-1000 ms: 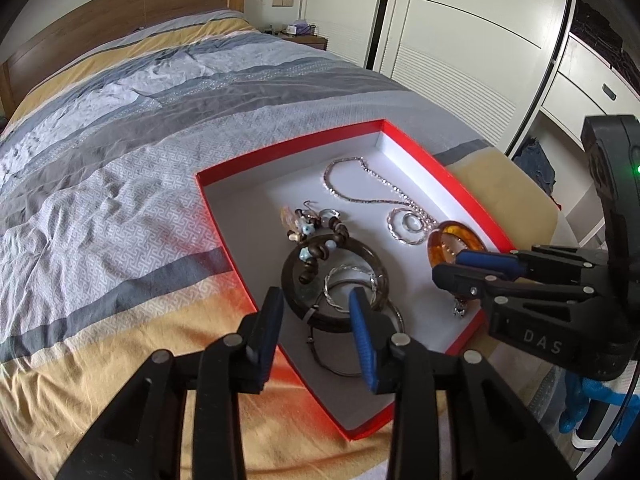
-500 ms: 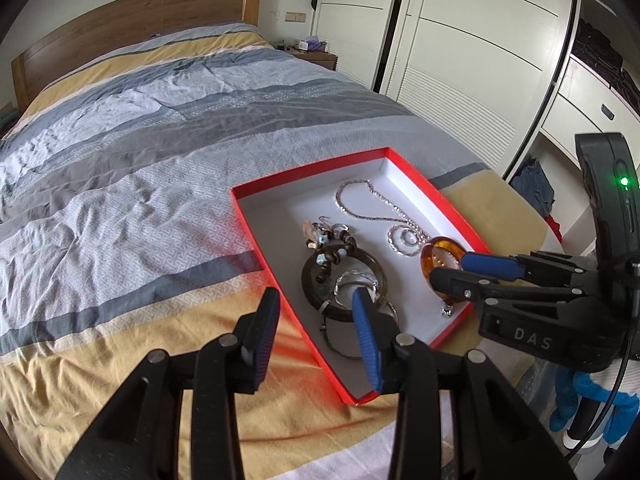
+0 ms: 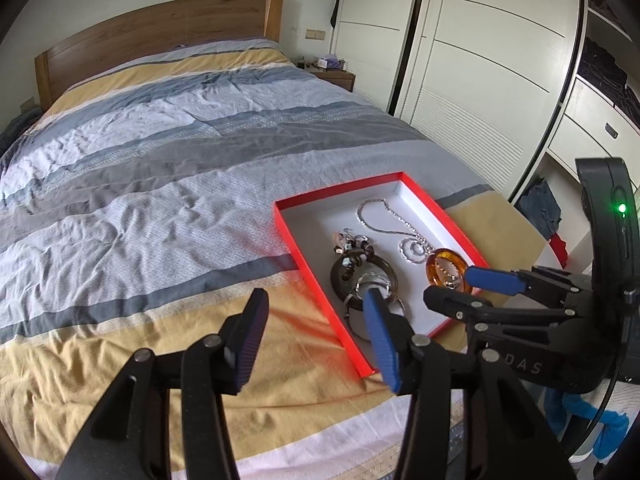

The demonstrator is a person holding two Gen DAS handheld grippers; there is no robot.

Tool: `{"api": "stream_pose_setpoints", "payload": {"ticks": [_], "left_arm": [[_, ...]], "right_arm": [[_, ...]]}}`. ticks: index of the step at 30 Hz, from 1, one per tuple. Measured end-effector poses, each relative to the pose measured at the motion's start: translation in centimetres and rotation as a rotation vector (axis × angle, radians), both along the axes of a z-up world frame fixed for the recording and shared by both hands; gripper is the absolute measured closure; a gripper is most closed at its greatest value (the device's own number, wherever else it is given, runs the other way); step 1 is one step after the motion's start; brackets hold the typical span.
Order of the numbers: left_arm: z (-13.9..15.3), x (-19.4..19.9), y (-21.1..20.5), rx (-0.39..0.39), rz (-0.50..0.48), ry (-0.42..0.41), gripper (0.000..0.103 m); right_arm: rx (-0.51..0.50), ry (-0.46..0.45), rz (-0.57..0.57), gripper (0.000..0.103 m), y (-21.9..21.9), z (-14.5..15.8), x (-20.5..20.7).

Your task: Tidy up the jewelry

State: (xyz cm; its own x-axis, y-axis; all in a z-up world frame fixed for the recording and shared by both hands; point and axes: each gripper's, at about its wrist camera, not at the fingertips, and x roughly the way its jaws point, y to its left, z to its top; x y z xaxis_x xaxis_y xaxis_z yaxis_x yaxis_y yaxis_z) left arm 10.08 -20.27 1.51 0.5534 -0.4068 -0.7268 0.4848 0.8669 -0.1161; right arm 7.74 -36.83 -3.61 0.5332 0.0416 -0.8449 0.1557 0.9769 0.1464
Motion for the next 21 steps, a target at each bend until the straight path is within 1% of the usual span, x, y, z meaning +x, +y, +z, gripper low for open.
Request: {"api": "stream_pose_setpoints", "payload": {"ticks": [4,9,14,21], "left_arm": [[1.1,-1.0,1.3,-0.002,0.013,-0.02,0.053],[2.3,-2.2,3.0,0.002,0.039,-0.046,0.052],[3.7,-3.9,4.9,0.01,0.067,-0.081,0.052],[5.5,-6.3,7.4,0.018,0.107,-0.125,0.052]], "right_arm": [[-0.009,-0.009,0.006,0.048,1.2,0.7,-0.6],[-0.035,-0.027,0.017,0.04,3.1,1.9,-1.8],[-0.048,-0.053,0.035,0.035,5.0,3.2,-3.2],[-0.074,-0.088,0.06,0.032,7.5,5.0,-5.3]]}}
